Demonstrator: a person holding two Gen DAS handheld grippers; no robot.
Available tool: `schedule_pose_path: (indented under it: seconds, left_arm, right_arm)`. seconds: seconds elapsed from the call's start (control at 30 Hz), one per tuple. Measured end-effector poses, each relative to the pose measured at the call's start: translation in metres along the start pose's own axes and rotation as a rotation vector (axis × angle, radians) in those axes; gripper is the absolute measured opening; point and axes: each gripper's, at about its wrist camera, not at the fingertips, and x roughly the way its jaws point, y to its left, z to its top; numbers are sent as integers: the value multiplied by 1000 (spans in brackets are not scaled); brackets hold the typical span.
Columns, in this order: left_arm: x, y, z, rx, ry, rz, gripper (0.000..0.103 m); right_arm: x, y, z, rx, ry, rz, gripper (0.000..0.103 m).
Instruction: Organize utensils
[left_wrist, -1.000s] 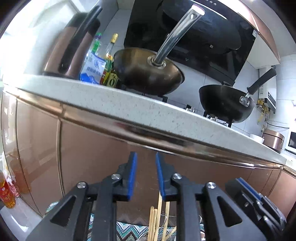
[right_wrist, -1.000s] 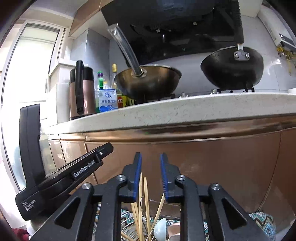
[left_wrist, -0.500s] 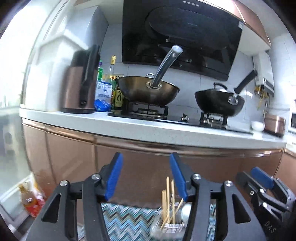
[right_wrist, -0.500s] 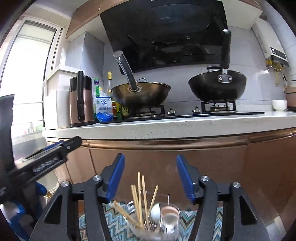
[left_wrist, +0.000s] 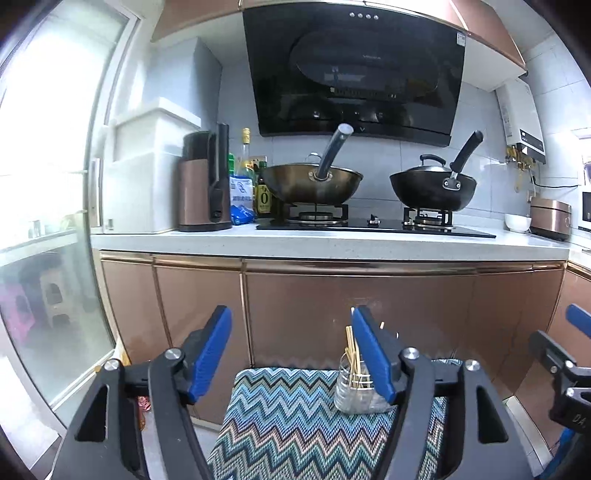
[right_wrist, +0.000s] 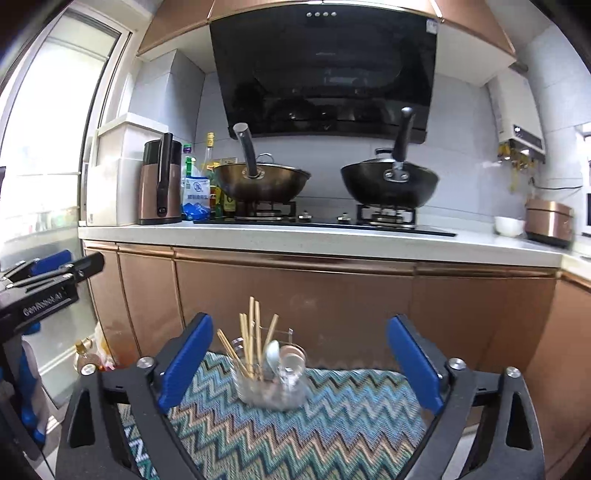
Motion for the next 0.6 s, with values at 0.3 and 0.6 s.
schedule_pose_path:
  seconds: [0.3,0.6]
  left_arm:
    - [-47,11,-8,9,-53,76,76]
    - [-66,10,-15,13,-76,93,79]
  right_arm:
    - [-39,-13,-4,16,-25,-95,103]
    - [-57,-18,-8,9,-45,-171,103]
